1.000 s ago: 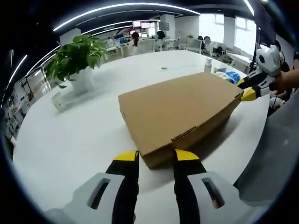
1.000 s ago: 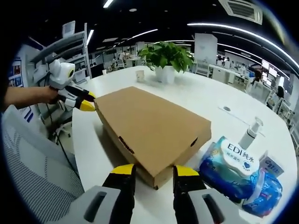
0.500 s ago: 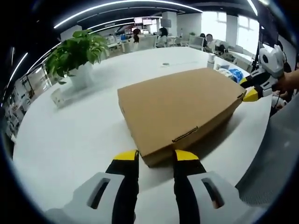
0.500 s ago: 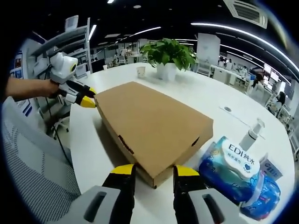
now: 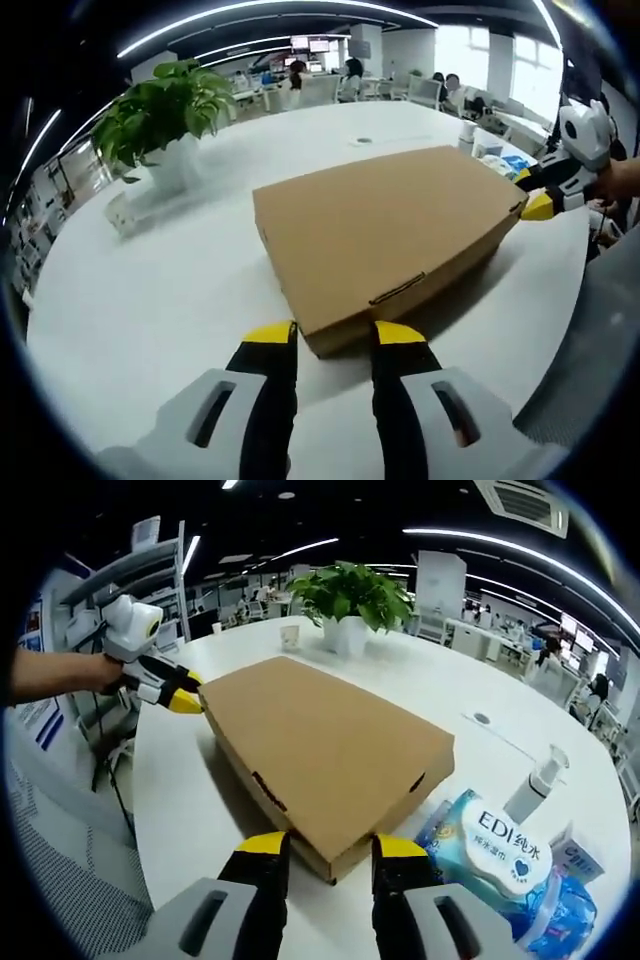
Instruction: Operate the shoe box by opening the lid, removing the specified soft item, and placing it in the target area until the item is outside and the box remains undamaged.
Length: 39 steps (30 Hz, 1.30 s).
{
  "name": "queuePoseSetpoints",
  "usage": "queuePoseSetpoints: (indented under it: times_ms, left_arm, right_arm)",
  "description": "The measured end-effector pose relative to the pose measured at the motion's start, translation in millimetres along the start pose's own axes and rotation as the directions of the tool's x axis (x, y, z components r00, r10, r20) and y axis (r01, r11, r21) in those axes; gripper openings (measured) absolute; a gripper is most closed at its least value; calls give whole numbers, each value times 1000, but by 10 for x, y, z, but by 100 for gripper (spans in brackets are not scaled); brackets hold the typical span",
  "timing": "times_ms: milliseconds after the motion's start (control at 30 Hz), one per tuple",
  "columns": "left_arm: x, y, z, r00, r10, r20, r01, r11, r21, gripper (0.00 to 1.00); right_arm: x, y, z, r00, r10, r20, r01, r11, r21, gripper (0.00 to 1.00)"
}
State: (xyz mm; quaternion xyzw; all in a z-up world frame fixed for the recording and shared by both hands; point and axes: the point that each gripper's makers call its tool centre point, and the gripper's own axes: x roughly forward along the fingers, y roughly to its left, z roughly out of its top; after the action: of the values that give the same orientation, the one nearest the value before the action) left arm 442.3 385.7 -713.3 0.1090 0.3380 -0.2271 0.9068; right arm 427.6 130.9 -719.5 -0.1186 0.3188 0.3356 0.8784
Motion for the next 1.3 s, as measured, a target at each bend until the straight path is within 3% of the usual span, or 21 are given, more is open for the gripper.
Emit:
queuePoseSetpoints:
  times_ms: [600, 1300]
  left_arm:
    - [313, 97, 273, 1000, -1, -3, 1, 1000, -10, 27]
    - [302, 93, 267, 1000, -5, -12, 5, 1000, 2, 28]
  right_arm:
    - [184, -372, 160, 1000, -13, -9, 13, 1000, 10, 29]
    - [171, -326, 158, 1000, -16, 0, 16, 999, 32, 30]
